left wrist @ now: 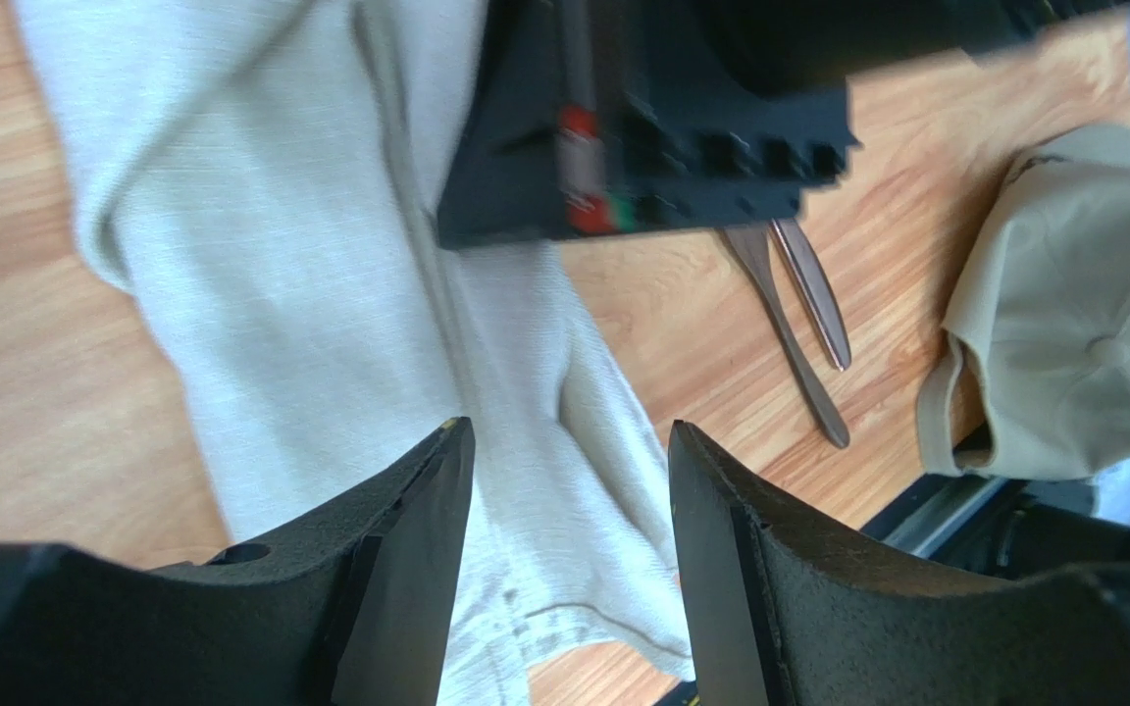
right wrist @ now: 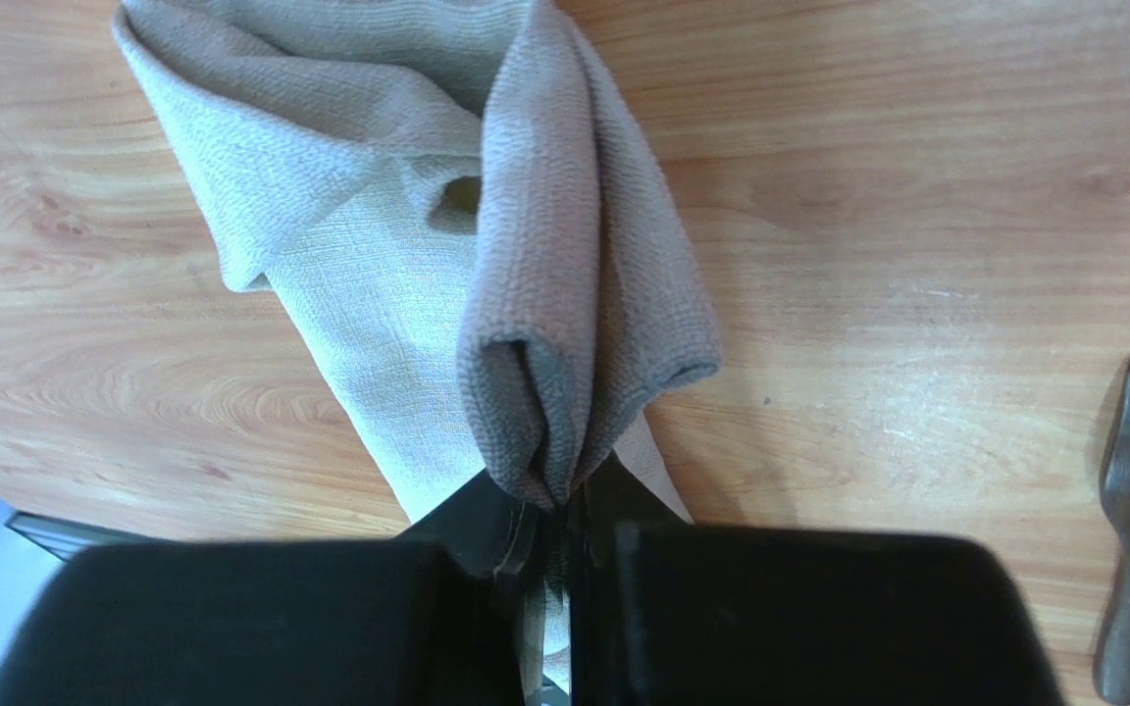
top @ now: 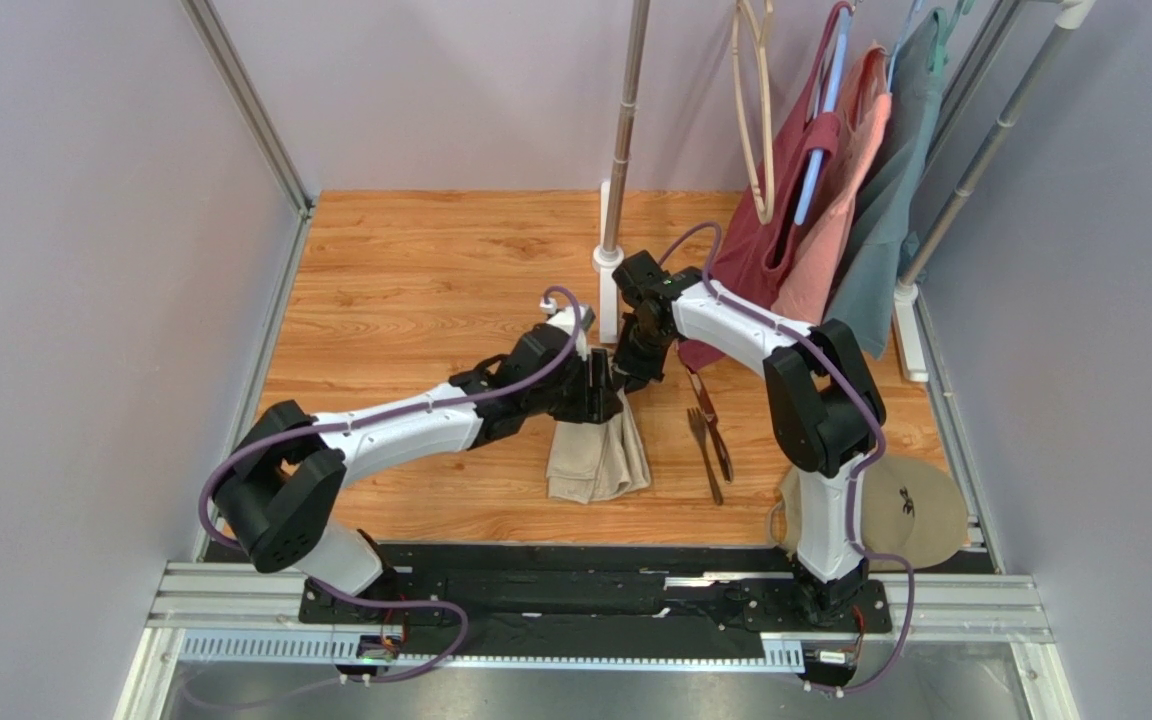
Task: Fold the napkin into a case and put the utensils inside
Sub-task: Fold the 2/3-rectangle-folded napkin at the center of the board.
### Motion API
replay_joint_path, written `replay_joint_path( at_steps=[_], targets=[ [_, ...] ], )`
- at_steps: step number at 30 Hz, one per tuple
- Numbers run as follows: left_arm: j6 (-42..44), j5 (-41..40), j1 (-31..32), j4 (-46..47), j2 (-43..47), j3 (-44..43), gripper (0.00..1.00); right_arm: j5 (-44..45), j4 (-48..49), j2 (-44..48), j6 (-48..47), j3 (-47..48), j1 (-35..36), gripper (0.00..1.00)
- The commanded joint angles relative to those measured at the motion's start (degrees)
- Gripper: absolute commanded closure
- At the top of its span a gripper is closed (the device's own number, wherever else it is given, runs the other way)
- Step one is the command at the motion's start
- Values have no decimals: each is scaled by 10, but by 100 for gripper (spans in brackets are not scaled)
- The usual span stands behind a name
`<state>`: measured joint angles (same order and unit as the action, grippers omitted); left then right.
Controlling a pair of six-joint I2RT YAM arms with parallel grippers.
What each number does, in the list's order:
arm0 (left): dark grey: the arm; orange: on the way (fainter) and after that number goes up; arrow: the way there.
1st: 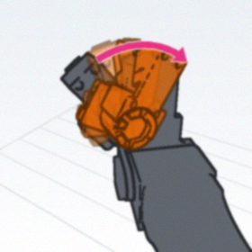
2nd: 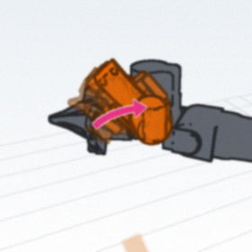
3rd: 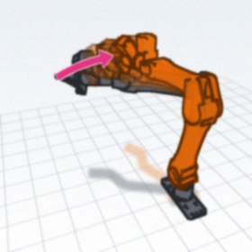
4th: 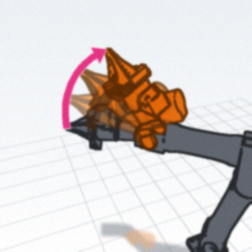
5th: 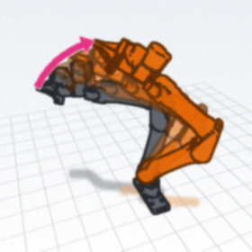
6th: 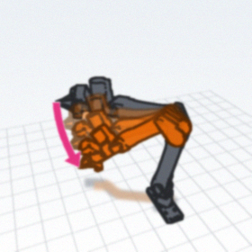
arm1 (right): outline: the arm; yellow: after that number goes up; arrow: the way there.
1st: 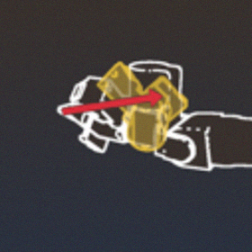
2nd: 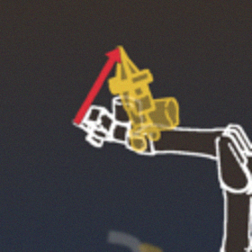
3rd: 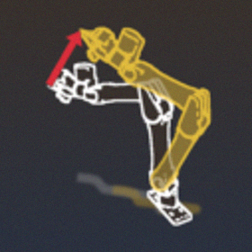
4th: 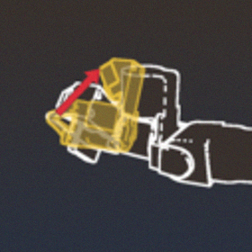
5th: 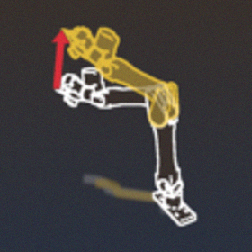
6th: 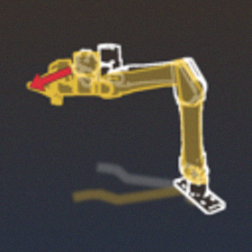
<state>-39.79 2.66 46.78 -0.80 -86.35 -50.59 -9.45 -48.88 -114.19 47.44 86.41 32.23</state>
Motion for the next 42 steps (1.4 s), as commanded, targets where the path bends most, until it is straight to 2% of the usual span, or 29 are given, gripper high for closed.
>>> replay_joint_path(
  at_steps=[1, 2, 9, 12, 14, 18, 21, 26, 30, 32, 37, 39, 42],
  targets=[
    [36, -106, 59, 10, -4, -23, 37, 24, -19, 7, 60, 17, 5, 97],
    [27, -139, 66, 10, -14, -24, 37, 27, -28, 6, 67, 27, 5, 97],
    [-6, -189, 82, -30, -79, -81, 36, 36, -75, 7, 108, 52, 14, 97],
    [-30, -224, 88, -75, -112, -121, 36, 46, -83, 12, 121, 55, 18, 97],
    [-43, -233, 88, -120, -137, -155, 36, 50, -82, 14, 129, 52, 20, 98],
    [-57, -199, 89, -116, -156, -166, 39, 47, -75, 14, 136, 43, 20, 98],
    [-65, -184, 86, -118, -160, -162, 46, 55, -70, 16, 133, 45, 18, 97],
    [-80, -150, 72, -127, -153, -149, 65, 42, -47, 20, 121, 38, 12, 95],
    [-81, -101, 49, -91, -136, -113, 85, 34, -39, 20, 87, 44, 8, 66],
    [-75, -65, 36, -65, -119, -88, 92, 24, -26, 21, 67, 41, 0, 60],
    [-75, 48, -18, 5, -90, -28, 96, -58, 42, 24, -49, 12, -43, 53],
    [-82, 117, -38, 64, -87, -4, 97, -93, 87, 40, -86, -11, -52, 44],
    [-74, 163, -64, 51, -95, -11, 97, -106, 118, 52, -145, -17, -59, 31]
  ],
)
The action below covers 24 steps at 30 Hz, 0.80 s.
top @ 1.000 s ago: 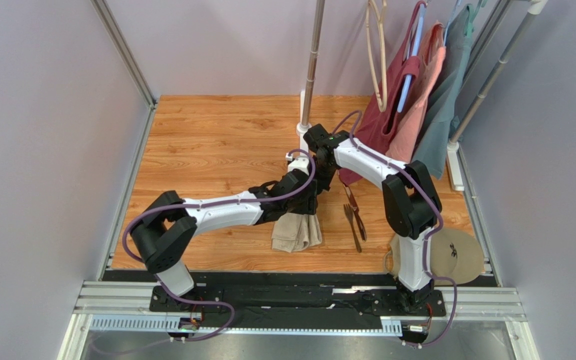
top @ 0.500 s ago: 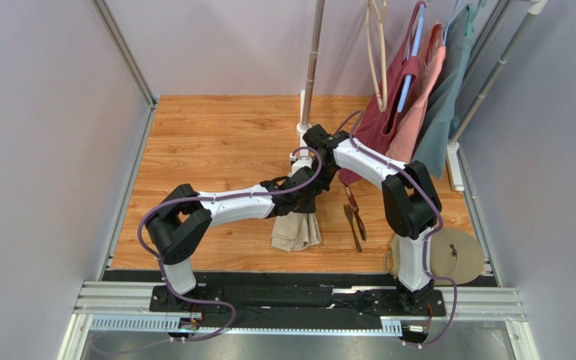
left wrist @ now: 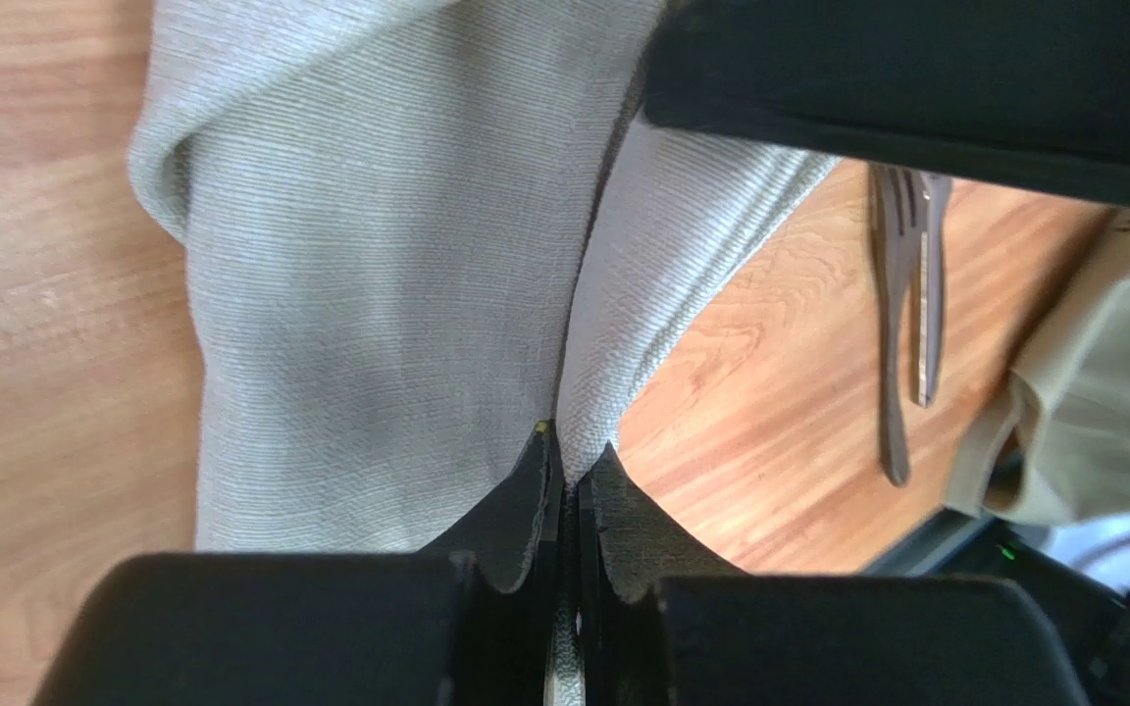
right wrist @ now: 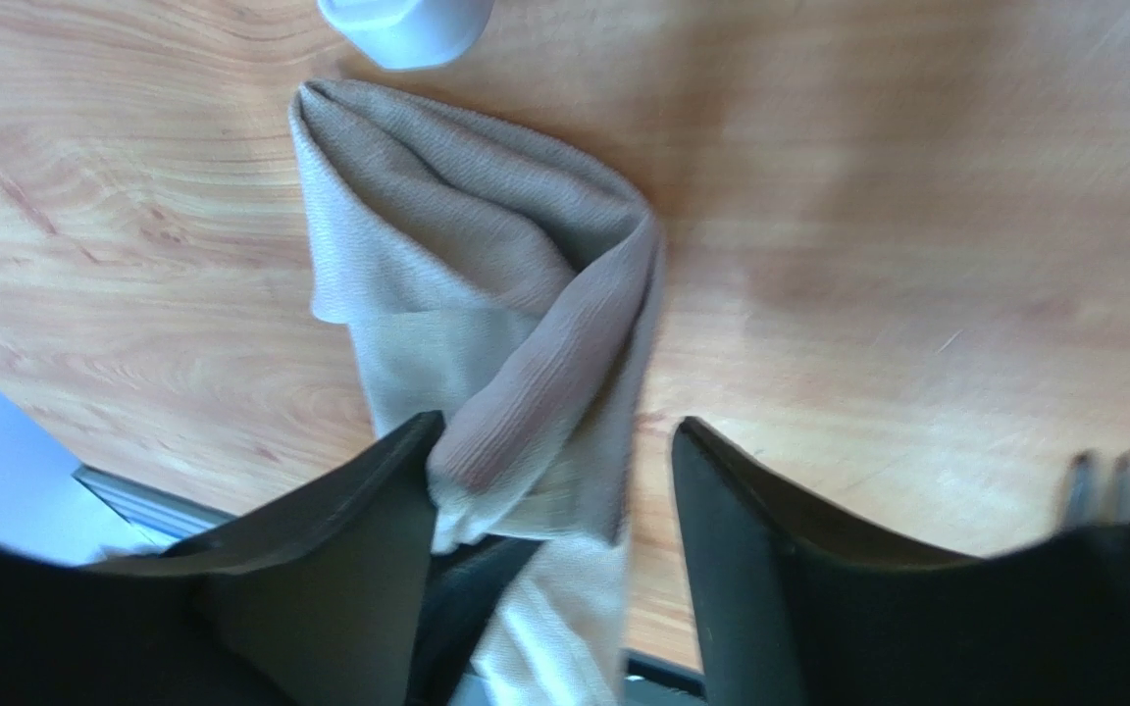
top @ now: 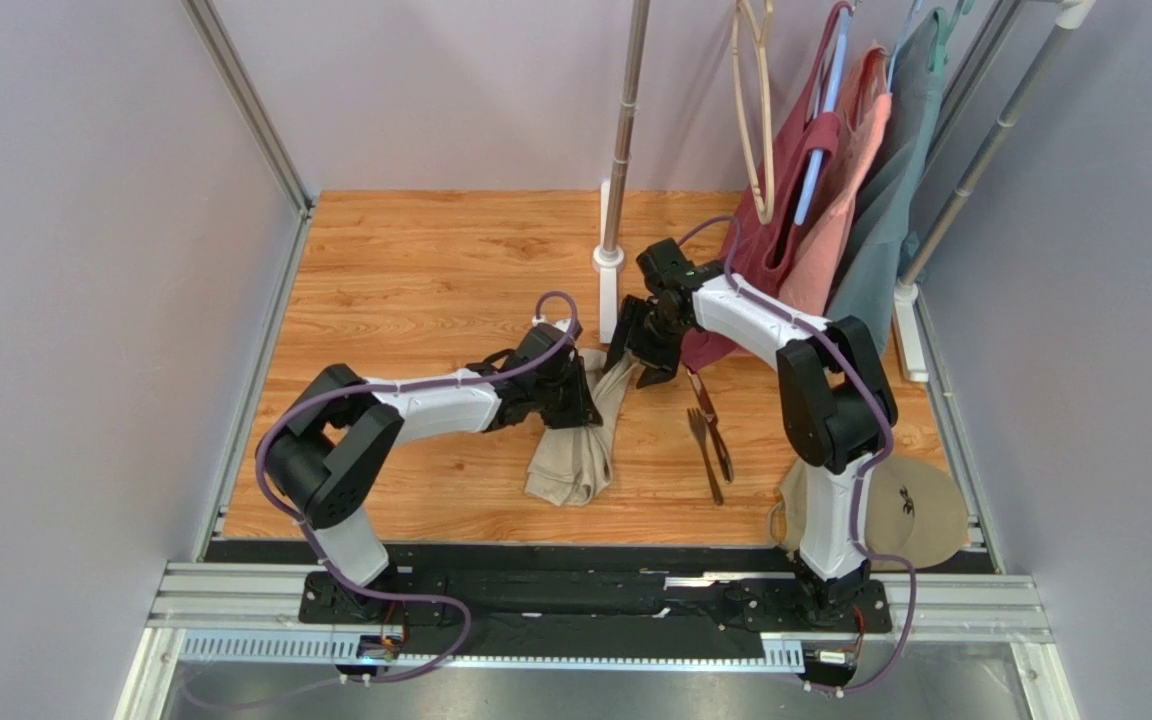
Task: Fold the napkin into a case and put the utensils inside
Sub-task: Fold the 2/3-rectangle-folded napkin at the center of the board.
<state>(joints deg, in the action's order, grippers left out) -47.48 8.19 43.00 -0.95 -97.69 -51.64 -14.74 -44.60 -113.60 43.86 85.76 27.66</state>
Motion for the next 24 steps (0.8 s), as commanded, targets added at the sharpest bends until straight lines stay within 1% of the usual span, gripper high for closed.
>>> replay_joint_path(
  at_steps=[1, 4, 5, 6, 9, 13, 16, 20, 22, 24],
  targets=[
    [14, 118, -30, 48, 9, -4, 97, -55, 73, 51, -129, -3, -12, 29],
    [21, 169, -57, 53, -10, -6, 97, -49, 78, 69, -191, -8, -12, 24],
    [22, 197, -63, 58, -14, -6, 97, -42, 81, 72, -215, -9, -11, 22],
    [23, 211, -75, 70, -18, -4, 97, -52, 84, 72, -231, -9, -12, 18],
    [31, 252, -92, 75, -33, -7, 97, -83, 99, 73, -252, -17, -12, 16],
    [41, 279, -114, 83, -41, 0, 98, -104, 144, 90, -239, -38, -11, 16],
    [52, 309, -134, 85, -49, -1, 98, -101, 155, 102, -229, -53, -9, 17],
    [63, 336, -155, 92, -57, 2, 98, -90, 183, 125, -202, -88, -9, 21],
    [63, 337, -161, 92, -61, 6, 98, -91, 196, 138, -189, -110, -6, 21],
    [59, 347, -170, 107, -63, 14, 98, -58, 190, 143, -182, -112, -2, 21]
  ],
)
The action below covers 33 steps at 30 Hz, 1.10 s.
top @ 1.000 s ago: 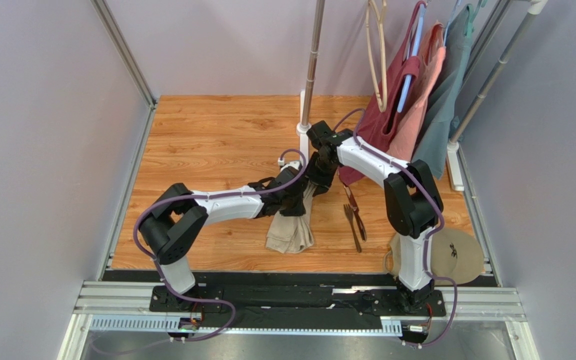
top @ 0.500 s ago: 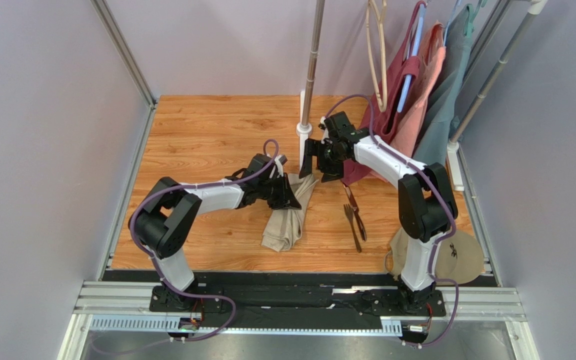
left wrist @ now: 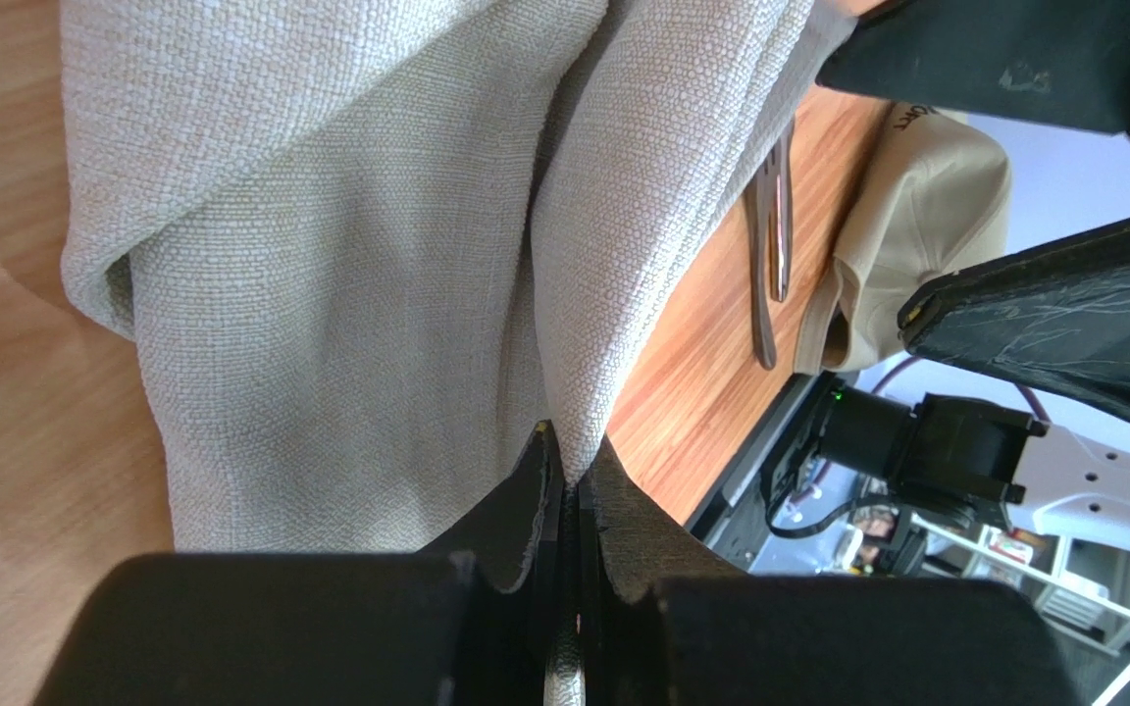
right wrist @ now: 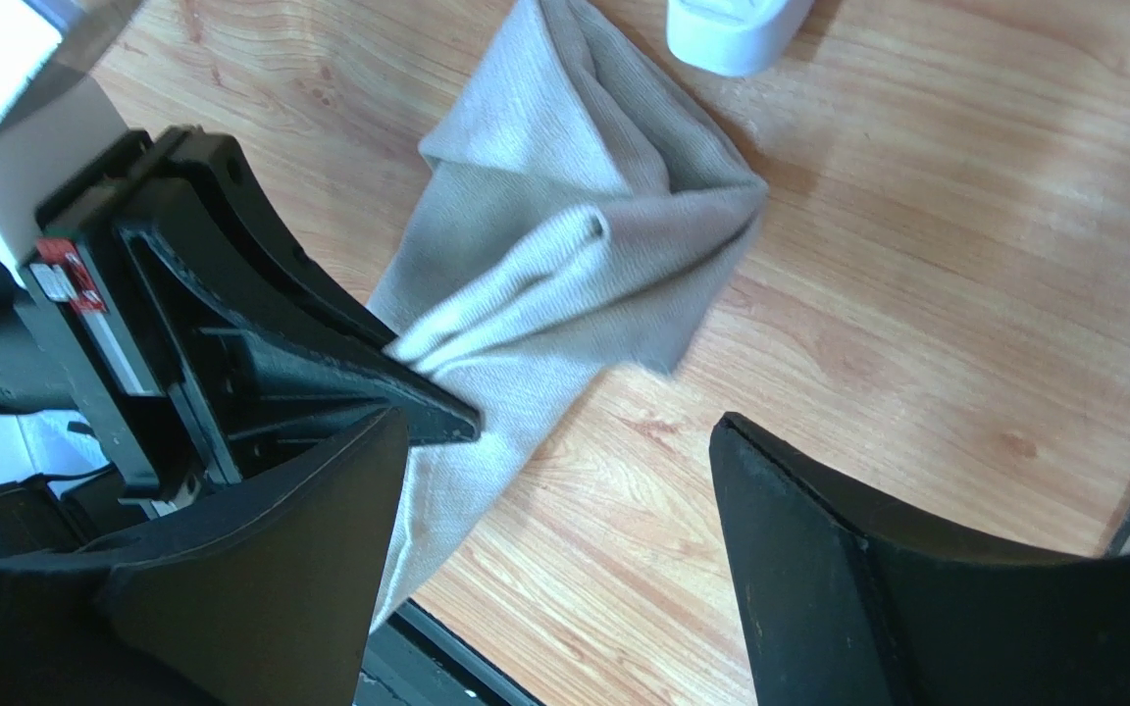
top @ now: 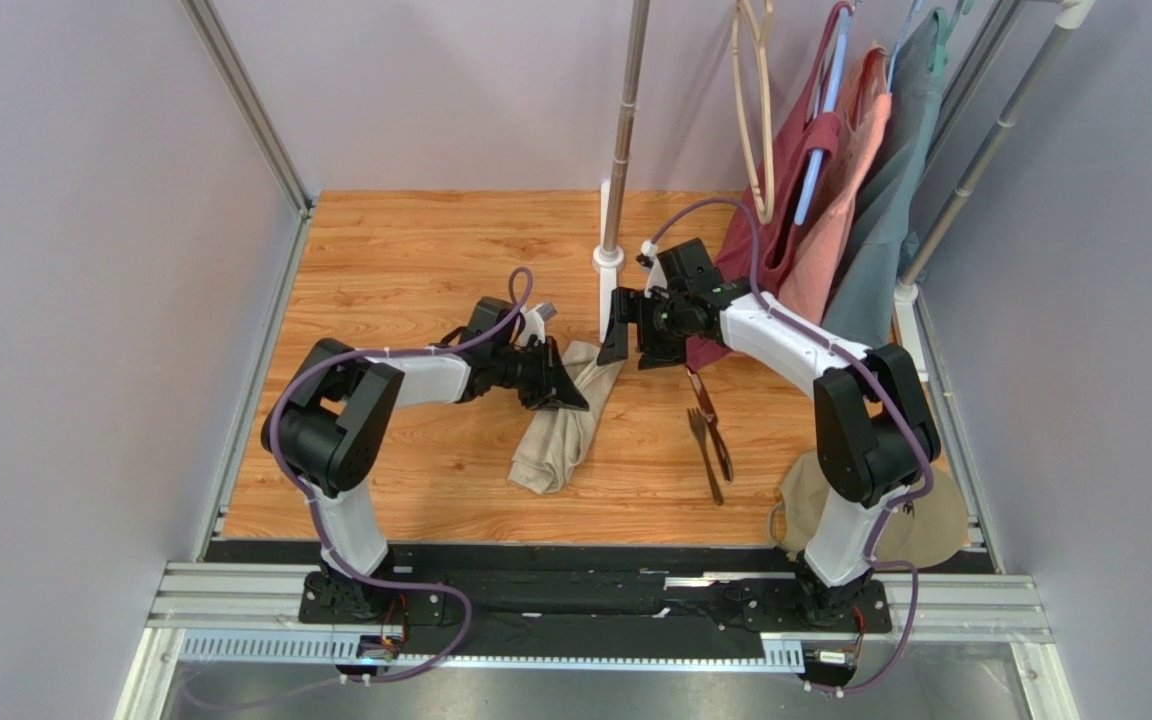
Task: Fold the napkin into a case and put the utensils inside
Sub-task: Fold the 2/3-rectangle-folded napkin at the center of the board.
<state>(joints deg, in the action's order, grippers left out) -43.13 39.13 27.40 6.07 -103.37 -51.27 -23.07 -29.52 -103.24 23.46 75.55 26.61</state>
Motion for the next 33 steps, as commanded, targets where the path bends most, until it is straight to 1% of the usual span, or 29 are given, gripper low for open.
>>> replay_joint_path(
  at_steps=[1, 4, 10, 12, 14, 15, 18, 20, 21, 22, 25, 26, 27, 28, 30, 33],
  targets=[
    [14, 39, -16, 40, -7, 13, 98, 30, 39, 40, 25, -8, 10, 21],
    [13, 45, -18, 46, -9, 13, 99, 71, 14, 28, 60, 12, 17, 20],
    [-20, 59, -18, 90, -21, 21, 99, 144, -10, -20, 196, 48, 62, 22],
    [-27, 62, -18, 100, -22, 25, 99, 160, -17, -41, 241, 65, 71, 24],
    [-25, 62, -17, 101, -19, 27, 99, 186, -43, -55, 261, 83, 79, 25],
    [-24, 60, -18, 100, -17, 32, 99, 197, -57, -70, 275, 106, 86, 26],
    [-21, 59, -18, 102, -13, 35, 99, 210, -104, -103, 305, 146, 98, 28],
    [-21, 56, -17, 102, -10, 37, 99, 230, -131, -110, 325, 158, 105, 28],
    [-19, 56, -17, 102, -8, 39, 99, 230, -132, -110, 330, 159, 110, 28],
    [-17, 56, -17, 104, -8, 40, 99, 248, -135, -112, 343, 159, 114, 29],
    [-19, 55, -17, 105, -3, 41, 99, 251, -164, -129, 361, 178, 121, 35],
    [-19, 53, -17, 106, -2, 42, 99, 248, -173, -131, 366, 181, 122, 42],
    [-19, 53, -17, 106, 2, 43, 99, 248, -177, -135, 371, 182, 126, 46],
    [-19, 51, -16, 108, 4, 45, 99, 247, -178, -135, 379, 181, 125, 47],
    [-20, 46, -15, 112, 11, 49, 99, 239, -171, -136, 393, 172, 126, 54],
    [-20, 44, -8, 115, 13, 50, 99, 239, -185, -150, 396, 190, 128, 56]
  ],
)
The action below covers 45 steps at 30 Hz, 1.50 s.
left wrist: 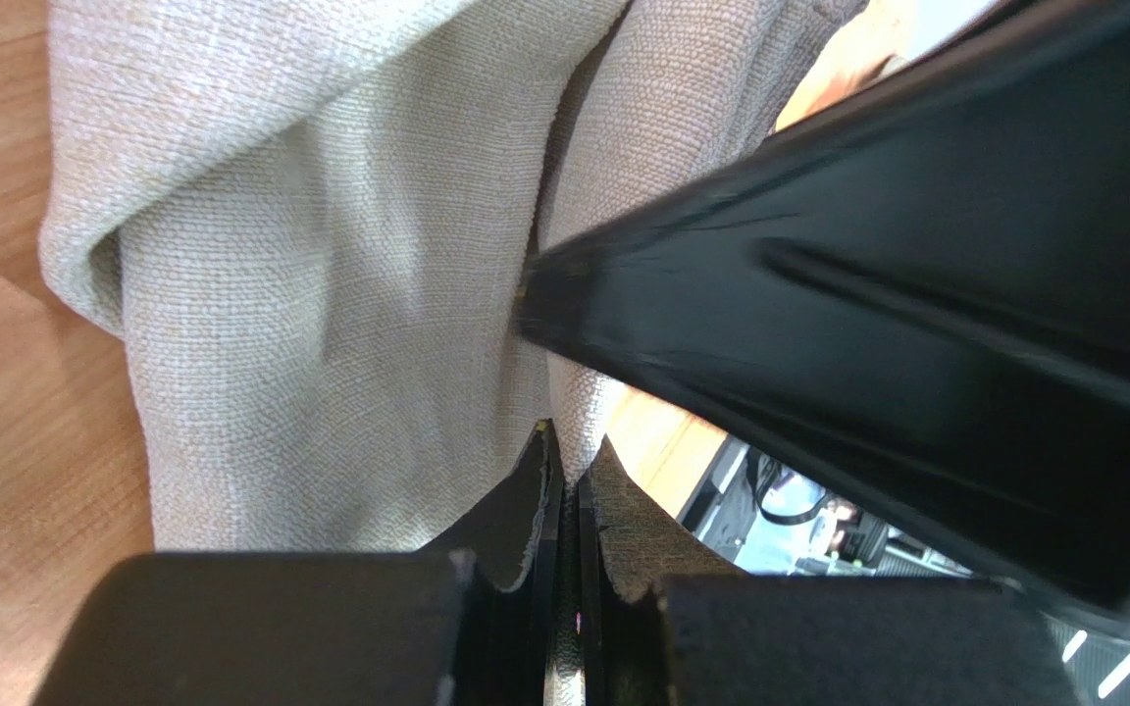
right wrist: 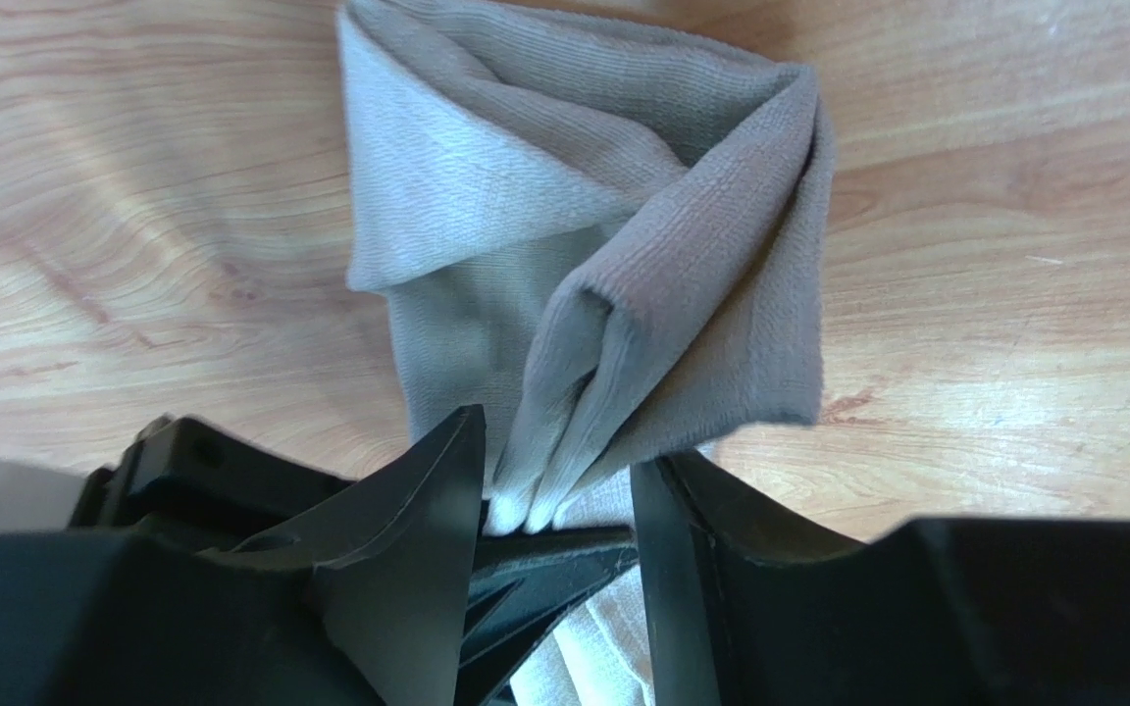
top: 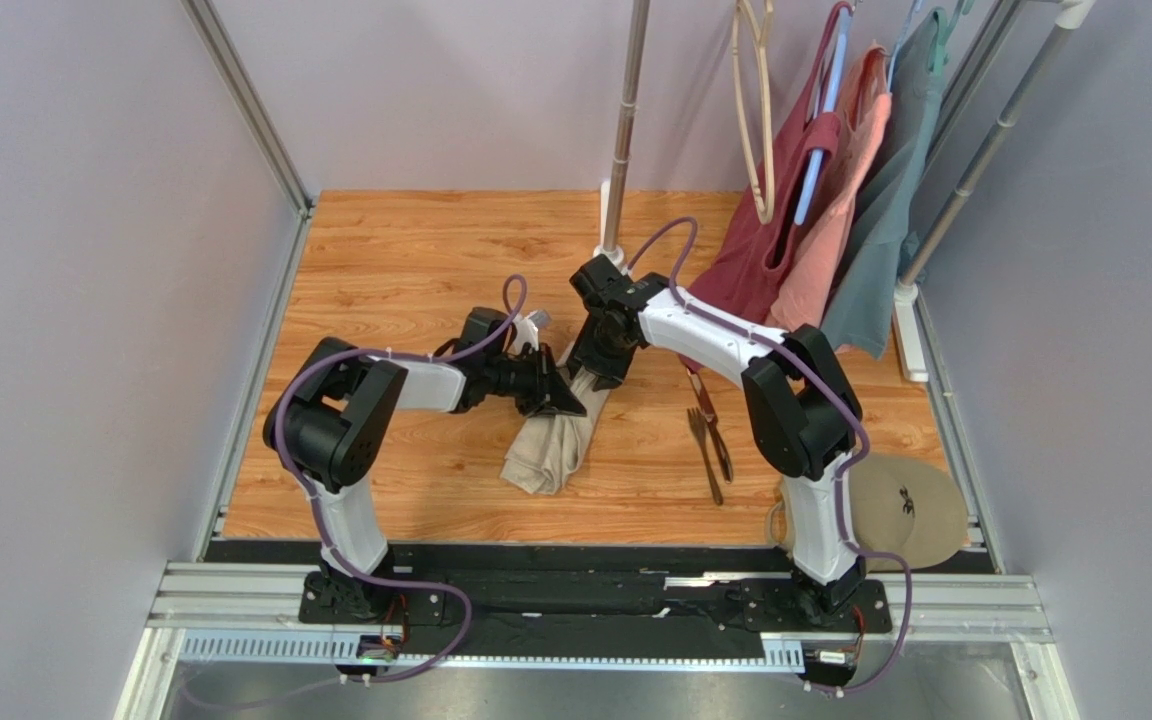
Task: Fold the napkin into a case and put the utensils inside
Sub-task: Fold the 2/3-rectangle-folded napkin at the center of the board.
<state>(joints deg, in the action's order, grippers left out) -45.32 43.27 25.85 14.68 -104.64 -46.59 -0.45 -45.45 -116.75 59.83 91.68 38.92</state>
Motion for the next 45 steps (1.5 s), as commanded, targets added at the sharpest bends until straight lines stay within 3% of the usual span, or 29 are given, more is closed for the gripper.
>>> replay_joint_path(
  at_steps=[1, 4, 8, 10, 11, 14, 18, 20, 24, 32, 37, 45],
  targets=[
    [2, 1, 10, 28, 27, 4, 99, 13, -28, -16, 35, 30, 4, 55],
    [2, -4, 18, 29, 30, 4, 99, 12, -28, -21, 41, 33, 5, 57],
    [2, -12, 25, 25, 32, 4, 95, 12, -25, -21, 49, 32, 3, 100],
    [15, -23, 26, 14, 45, 4, 89, 12, -24, -20, 48, 32, 3, 100],
    [22, -29, 26, -13, 54, 0, 78, 12, -24, -18, 47, 31, 2, 100],
    [57, -68, 25, -94, 101, -14, 61, 13, -25, -17, 41, 25, -3, 100],
    [73, -148, 12, -183, 186, -21, 61, 12, -26, -11, 32, 14, -8, 100],
    [75, -210, 4, -237, 197, -33, 71, 12, -29, -8, 22, 11, -10, 100],
    [110, -265, 1, -307, 129, -88, 80, 12, -35, -3, 5, 8, -11, 100],
    [78, -297, 9, -292, 52, -105, 68, -15, -44, -4, -31, 3, -14, 100],
    [67, -318, 25, -288, 52, -100, 69, -13, -53, 0, -46, -2, -15, 100],
    [-11, -304, 114, -231, 24, -82, 75, -8, -82, 11, -56, -8, -18, 100]
  ],
)
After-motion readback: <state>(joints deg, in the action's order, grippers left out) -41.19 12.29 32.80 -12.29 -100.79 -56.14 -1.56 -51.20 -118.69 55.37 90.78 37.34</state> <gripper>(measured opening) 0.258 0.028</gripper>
